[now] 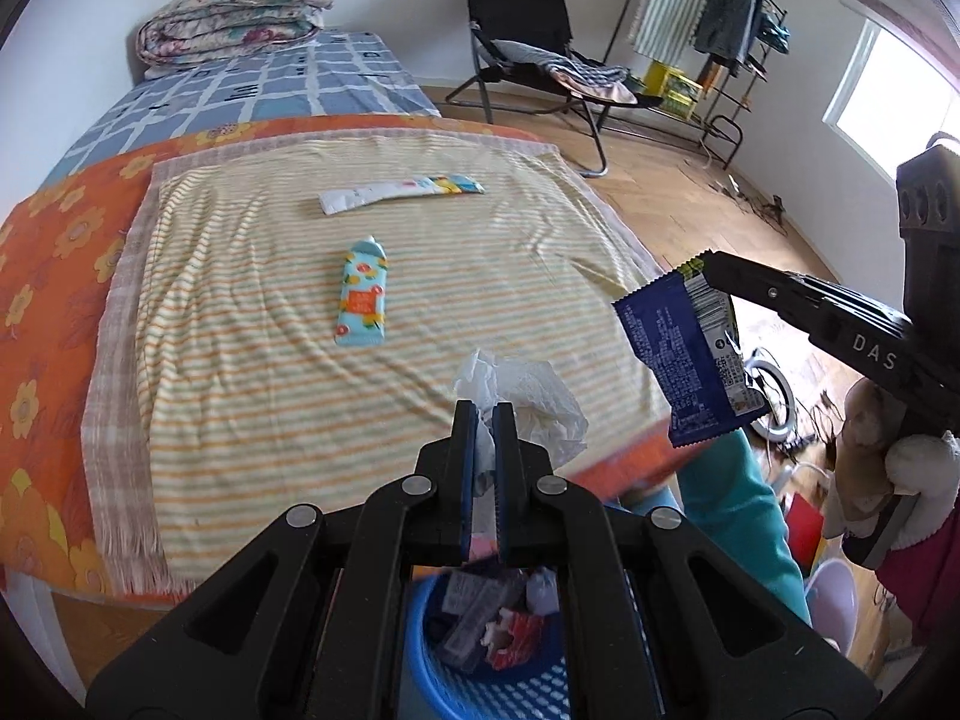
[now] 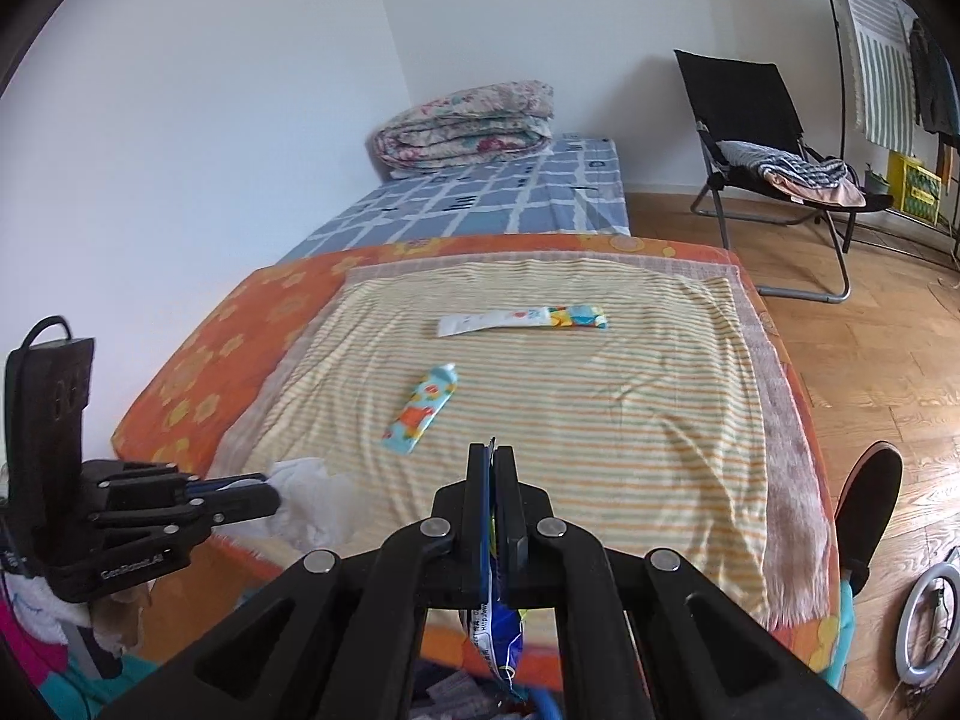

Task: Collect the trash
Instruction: 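Carry the tissues and blue wrapper over the blue basket with both tools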

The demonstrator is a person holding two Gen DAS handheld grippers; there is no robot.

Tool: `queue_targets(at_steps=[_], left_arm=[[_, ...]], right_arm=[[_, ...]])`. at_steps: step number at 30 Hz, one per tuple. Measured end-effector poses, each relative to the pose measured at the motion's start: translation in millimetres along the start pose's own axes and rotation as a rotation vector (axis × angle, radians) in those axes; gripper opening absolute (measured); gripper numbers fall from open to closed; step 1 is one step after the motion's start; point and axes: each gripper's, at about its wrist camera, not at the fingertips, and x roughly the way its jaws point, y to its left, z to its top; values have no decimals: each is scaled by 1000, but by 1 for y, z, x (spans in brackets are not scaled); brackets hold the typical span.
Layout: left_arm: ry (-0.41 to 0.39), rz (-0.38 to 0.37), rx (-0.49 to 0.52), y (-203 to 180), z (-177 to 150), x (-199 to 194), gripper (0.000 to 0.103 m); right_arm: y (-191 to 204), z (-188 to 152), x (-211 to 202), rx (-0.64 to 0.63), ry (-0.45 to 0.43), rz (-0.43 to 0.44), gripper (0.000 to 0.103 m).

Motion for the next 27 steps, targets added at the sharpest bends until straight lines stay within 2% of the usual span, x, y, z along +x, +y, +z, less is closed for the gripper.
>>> queue_targets(at_steps=[8, 15, 27], left_arm=[[59, -25, 48, -21, -43, -12, 3], [127, -28, 71, -30, -76, -6, 3], [215, -38, 111, -43, -107, 12, 3]], right_arm=[[19, -37, -30, -22, 11, 49, 0], [28, -68, -45, -48, 38, 60, 0], [45, -127, -40, -70, 133, 76, 0]])
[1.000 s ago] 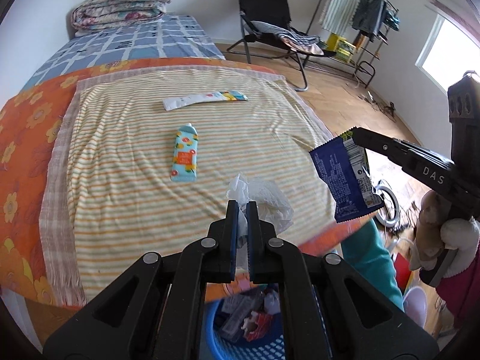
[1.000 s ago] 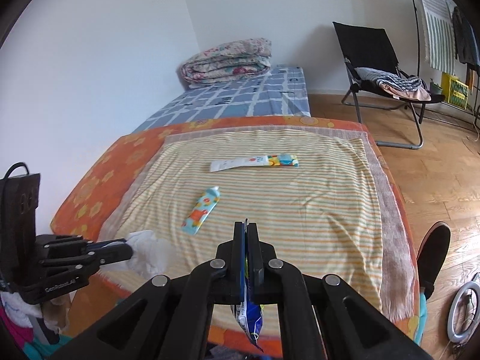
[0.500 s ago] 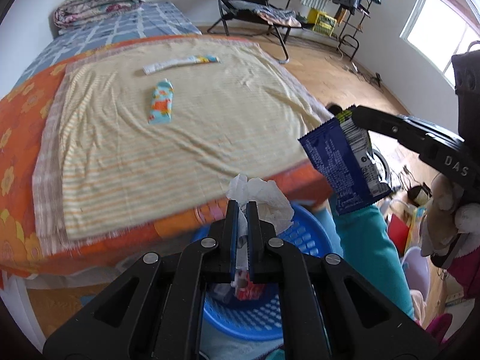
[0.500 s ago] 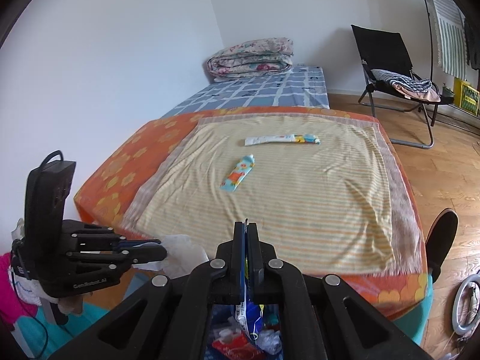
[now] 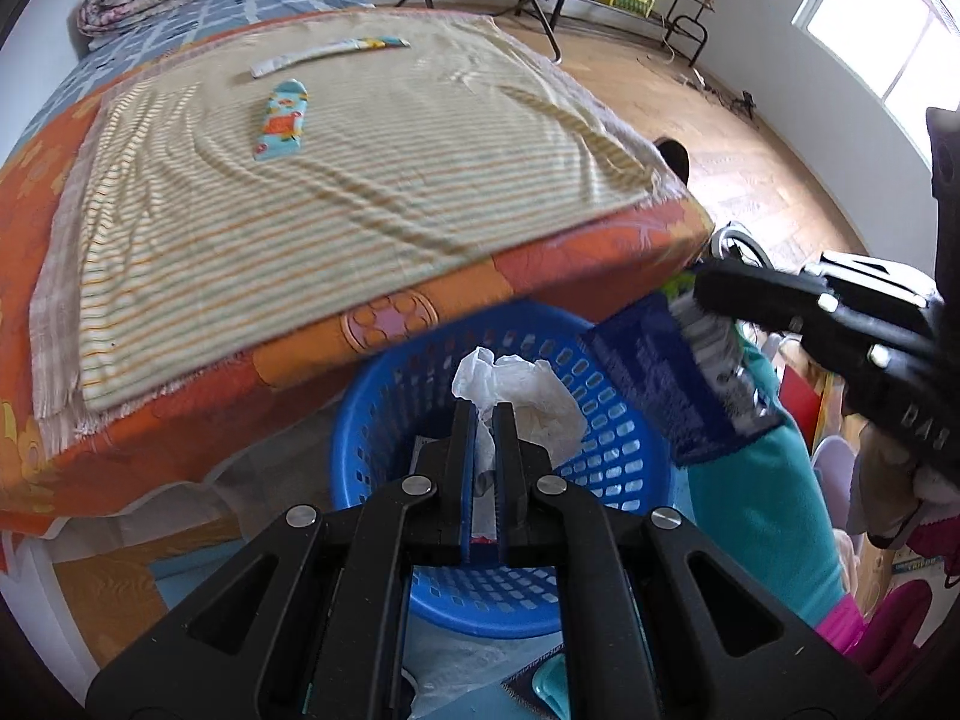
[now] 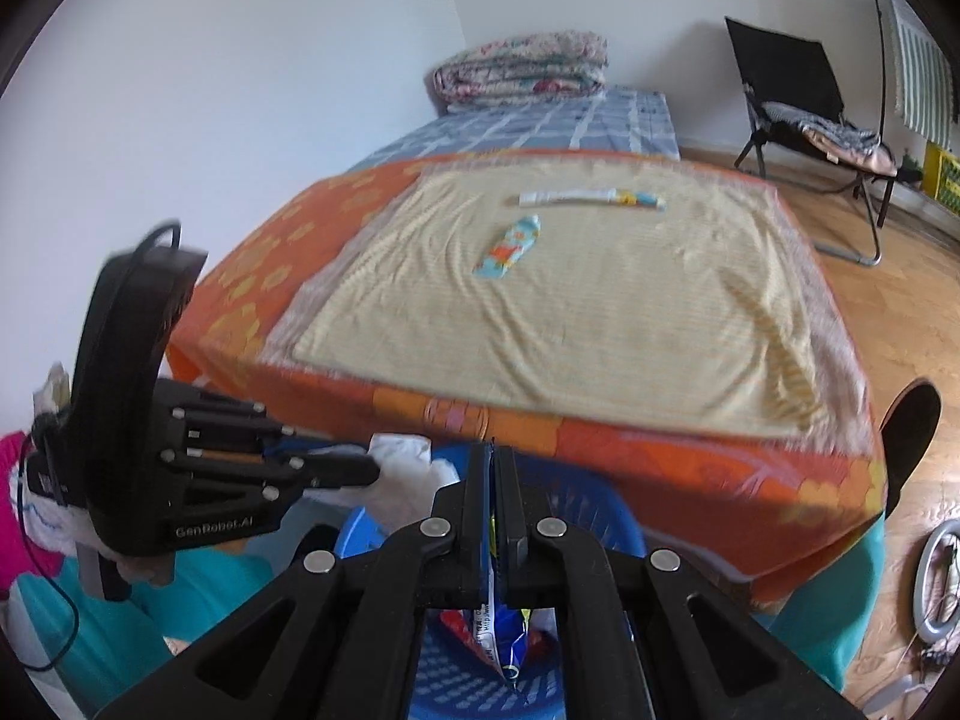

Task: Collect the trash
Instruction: 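Carry the tissues and blue wrapper over the blue basket with both tools, then open both tools to drop the tissues and wrapper into the basket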

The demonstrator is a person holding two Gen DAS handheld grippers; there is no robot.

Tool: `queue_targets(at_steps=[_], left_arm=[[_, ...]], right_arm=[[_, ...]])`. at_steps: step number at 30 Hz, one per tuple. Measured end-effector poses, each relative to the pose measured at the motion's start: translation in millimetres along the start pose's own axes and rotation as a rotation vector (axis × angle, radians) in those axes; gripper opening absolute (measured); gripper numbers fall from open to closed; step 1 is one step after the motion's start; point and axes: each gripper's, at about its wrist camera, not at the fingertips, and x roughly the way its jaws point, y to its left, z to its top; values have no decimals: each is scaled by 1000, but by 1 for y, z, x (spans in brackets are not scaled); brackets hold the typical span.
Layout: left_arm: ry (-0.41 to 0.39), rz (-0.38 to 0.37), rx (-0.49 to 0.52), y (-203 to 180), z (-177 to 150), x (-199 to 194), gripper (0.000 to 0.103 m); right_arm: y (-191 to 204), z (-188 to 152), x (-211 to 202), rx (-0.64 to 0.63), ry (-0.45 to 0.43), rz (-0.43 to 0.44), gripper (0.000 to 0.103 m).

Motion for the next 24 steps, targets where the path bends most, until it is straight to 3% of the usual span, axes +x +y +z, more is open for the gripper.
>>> queue_targets(at_steps=[10, 24], left_arm=[[100, 15, 9, -1, -16, 31, 3], [140, 50, 6, 2, -22, 46, 3]], right_arm=[[-2, -30, 22, 29, 75, 2, 0], [-12, -52, 47, 63, 145, -5, 0]])
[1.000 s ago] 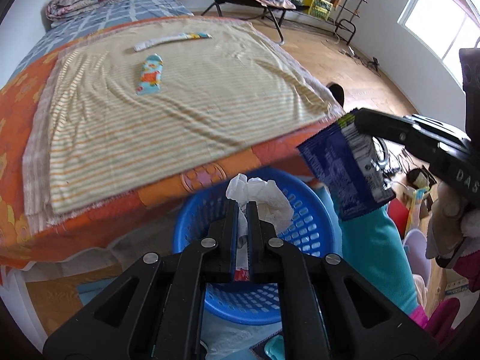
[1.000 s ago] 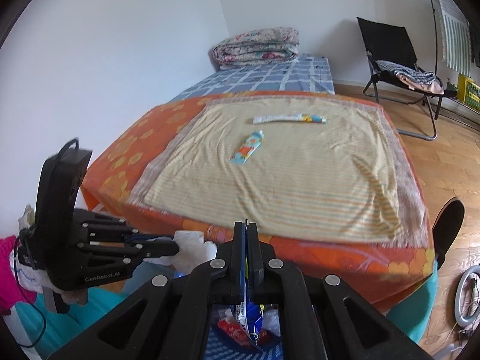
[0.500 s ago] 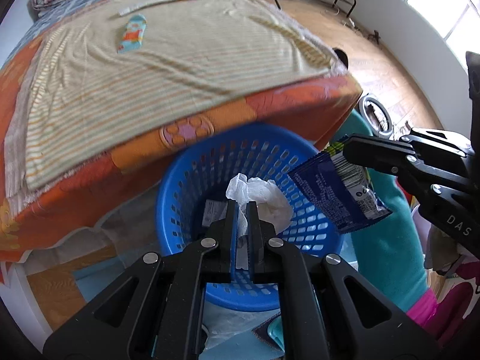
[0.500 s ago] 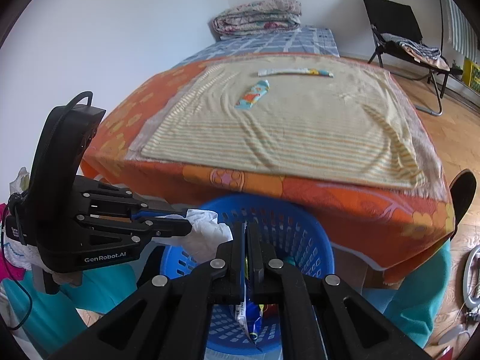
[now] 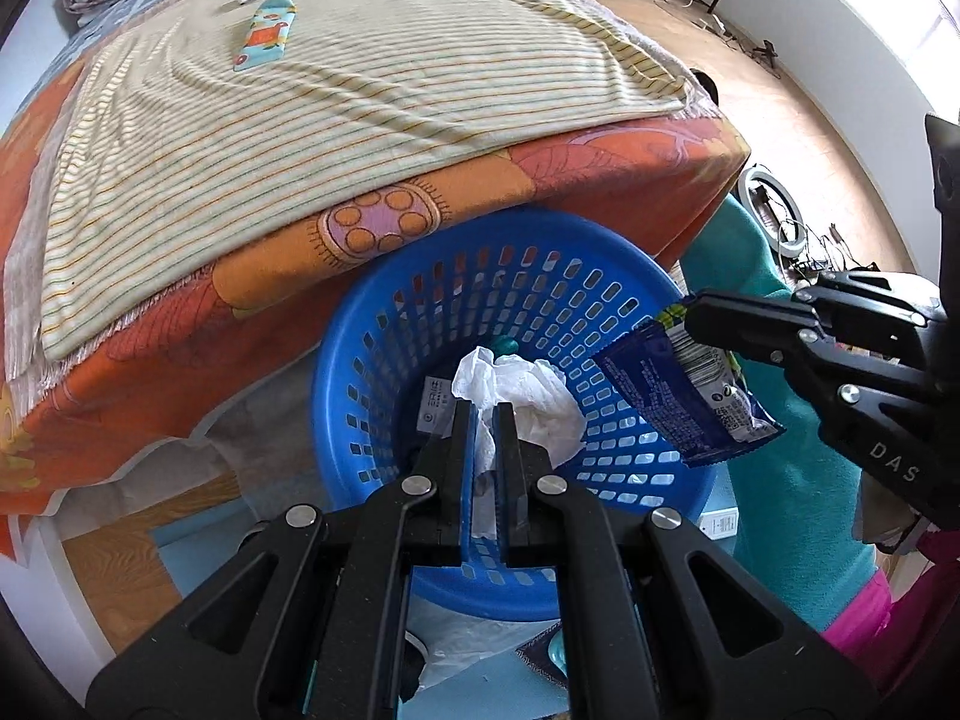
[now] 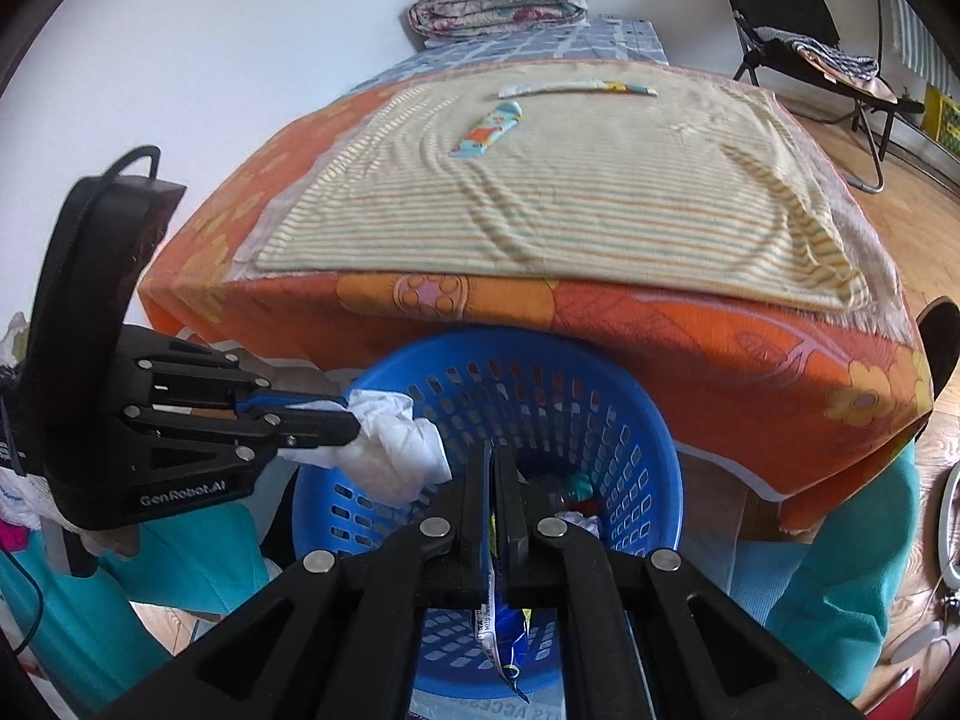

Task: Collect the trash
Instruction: 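Open both tools to drop the tissues and wrapper into the basket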

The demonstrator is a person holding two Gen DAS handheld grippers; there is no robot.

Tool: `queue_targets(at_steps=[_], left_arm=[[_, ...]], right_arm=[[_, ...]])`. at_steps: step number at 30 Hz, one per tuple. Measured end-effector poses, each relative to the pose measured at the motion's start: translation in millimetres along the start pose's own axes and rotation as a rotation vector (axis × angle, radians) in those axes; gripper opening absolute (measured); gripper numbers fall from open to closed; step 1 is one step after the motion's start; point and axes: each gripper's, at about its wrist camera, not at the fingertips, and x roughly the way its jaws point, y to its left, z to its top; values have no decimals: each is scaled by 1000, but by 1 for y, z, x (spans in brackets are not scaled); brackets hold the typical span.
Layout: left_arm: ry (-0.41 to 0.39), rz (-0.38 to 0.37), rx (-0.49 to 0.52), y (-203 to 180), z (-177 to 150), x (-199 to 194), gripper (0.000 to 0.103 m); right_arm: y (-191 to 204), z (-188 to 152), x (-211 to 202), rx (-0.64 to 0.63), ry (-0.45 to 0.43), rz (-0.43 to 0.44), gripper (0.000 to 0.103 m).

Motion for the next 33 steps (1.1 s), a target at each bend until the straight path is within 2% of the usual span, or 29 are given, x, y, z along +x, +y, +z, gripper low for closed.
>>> queue_targets(at_steps=[13, 14, 15, 16, 19, 21, 24, 26, 33], left_arm=[[41, 21, -18, 5, 0, 13, 3], [44, 25, -21, 5, 0, 14, 4], [45, 26, -24, 6, 0, 14, 5], [46, 28, -27, 7, 0, 15, 10], [42, 31, -33, 8, 0, 15, 26], [37, 36, -32, 8, 1, 15, 30], [31, 45, -35, 8, 2, 15, 45], [25, 53, -42, 10, 4, 14, 53], [7, 71, -78, 18, 9, 9, 56]], right_arm=[[-6, -13, 20, 12, 59, -26, 3], [-5, -13, 20, 9, 61, -29, 13], [-5, -13, 20, 6, 59, -37, 27], [-4, -13, 19, 3, 54, -41, 32], [-2, -13, 19, -13, 55, -57, 35], [-2, -13, 19, -19, 56, -64, 45], [-1, -14, 17, -28, 47, -79, 59], [0, -14, 16, -32, 44, -85, 63], [-2, -10, 11, -33, 26, -101, 80]])
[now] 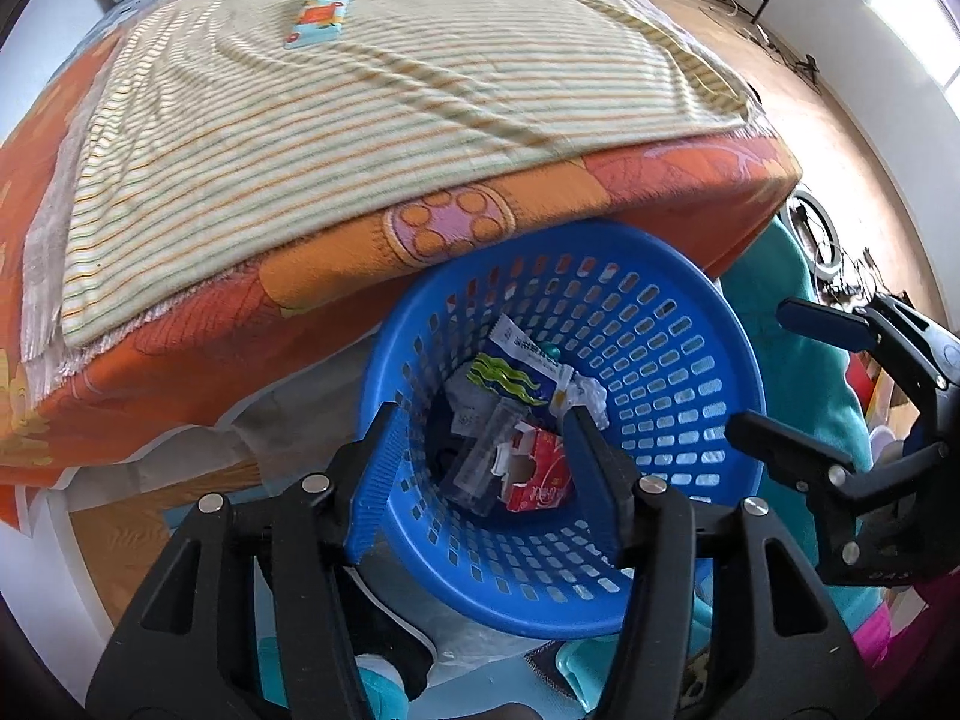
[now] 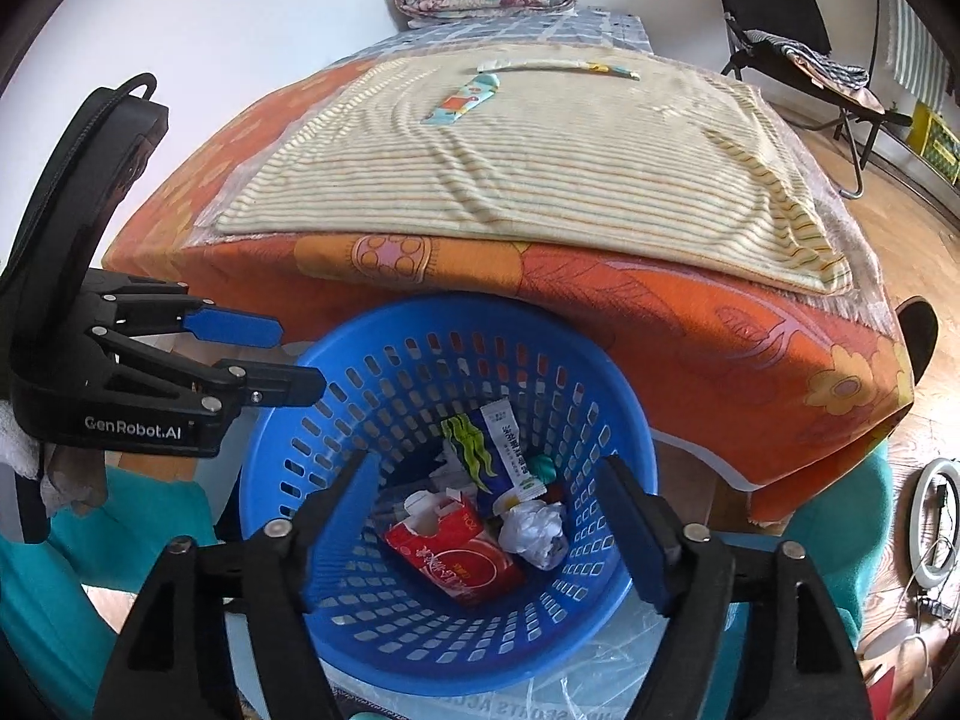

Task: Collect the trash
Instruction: 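Move both tools back to the lotion bottle and tube on the bed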

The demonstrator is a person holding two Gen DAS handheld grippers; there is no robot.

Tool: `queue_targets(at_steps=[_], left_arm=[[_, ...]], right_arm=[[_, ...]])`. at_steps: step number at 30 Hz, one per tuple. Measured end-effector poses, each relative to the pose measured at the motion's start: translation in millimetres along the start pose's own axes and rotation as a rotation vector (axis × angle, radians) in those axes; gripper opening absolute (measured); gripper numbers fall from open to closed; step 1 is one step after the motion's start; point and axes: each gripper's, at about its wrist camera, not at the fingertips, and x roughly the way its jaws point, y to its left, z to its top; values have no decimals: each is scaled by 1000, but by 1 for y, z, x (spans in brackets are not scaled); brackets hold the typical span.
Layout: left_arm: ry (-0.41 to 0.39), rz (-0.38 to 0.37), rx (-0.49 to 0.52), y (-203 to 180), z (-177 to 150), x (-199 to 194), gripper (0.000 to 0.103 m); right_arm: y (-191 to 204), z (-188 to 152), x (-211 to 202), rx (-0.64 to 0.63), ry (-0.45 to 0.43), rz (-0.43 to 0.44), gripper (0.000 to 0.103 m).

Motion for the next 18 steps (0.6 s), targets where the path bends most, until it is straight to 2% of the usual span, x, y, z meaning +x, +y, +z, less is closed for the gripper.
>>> queue_targets(at_steps=[2, 12, 18], left_arm=[[-6, 1, -13, 3, 3, -2, 56], [-82, 11, -62, 17, 26, -19, 61], [-138, 7, -153, 39, 50, -32, 61]], right_arm=[[-1, 2, -1, 0, -5, -6, 84], [-12, 19, -9, 18, -28, -16, 89], [-33, 43, -17, 84, -68, 12, 92]])
